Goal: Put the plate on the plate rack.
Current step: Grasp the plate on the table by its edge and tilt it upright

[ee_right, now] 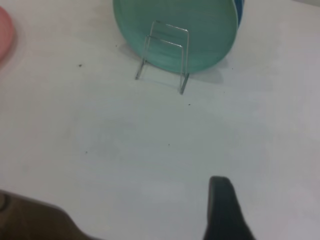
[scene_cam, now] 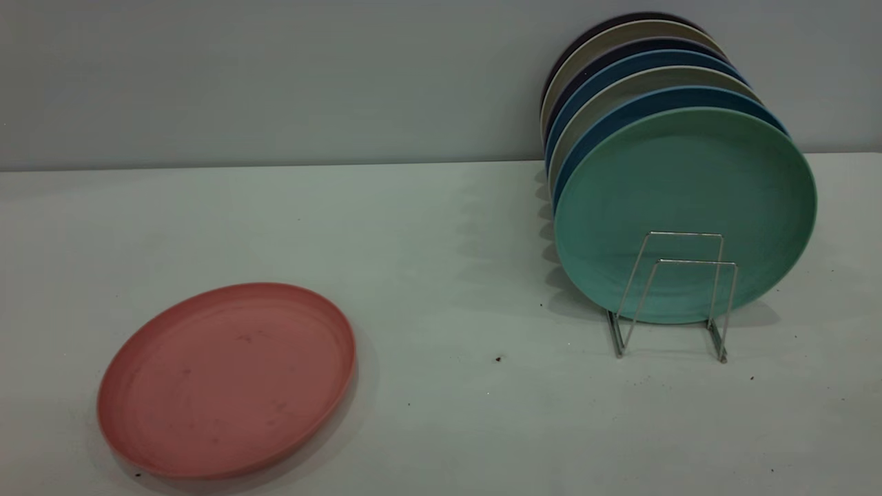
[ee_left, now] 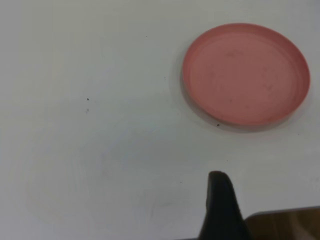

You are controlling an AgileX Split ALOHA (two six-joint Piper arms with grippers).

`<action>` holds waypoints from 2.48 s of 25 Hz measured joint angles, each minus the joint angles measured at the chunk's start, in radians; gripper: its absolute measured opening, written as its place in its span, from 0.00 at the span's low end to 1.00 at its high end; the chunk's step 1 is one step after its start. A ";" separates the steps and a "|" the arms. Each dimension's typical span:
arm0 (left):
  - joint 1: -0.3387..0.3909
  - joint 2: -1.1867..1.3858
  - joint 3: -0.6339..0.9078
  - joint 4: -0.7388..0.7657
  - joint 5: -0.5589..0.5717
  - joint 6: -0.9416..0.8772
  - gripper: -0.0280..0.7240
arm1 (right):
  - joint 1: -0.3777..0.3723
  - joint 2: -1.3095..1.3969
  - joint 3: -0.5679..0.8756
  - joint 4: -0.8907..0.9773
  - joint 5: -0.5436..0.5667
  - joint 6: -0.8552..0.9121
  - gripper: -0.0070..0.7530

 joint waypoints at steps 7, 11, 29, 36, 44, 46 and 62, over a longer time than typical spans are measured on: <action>0.000 0.000 0.000 0.000 0.000 0.000 0.72 | 0.000 0.000 0.000 0.000 0.000 0.000 0.63; 0.000 0.000 0.000 0.000 0.000 0.000 0.72 | 0.000 0.000 0.000 0.000 0.000 0.000 0.63; 0.000 0.163 -0.011 -0.001 -0.119 -0.076 0.72 | 0.000 0.086 -0.012 0.051 -0.067 -0.009 0.63; 0.000 0.536 -0.011 -0.002 -0.284 -0.068 0.72 | 0.000 0.389 -0.012 0.283 -0.185 -0.178 0.63; 0.000 0.940 -0.027 -0.195 -0.426 0.106 0.72 | 0.000 0.698 -0.012 0.500 -0.287 -0.418 0.63; 0.000 1.030 -0.052 -0.254 -0.438 0.158 0.72 | 0.000 0.746 -0.012 0.522 -0.300 -0.452 0.63; 0.012 1.603 -0.149 -0.565 -0.679 0.460 0.72 | 0.000 0.852 -0.012 0.543 -0.350 -0.491 0.63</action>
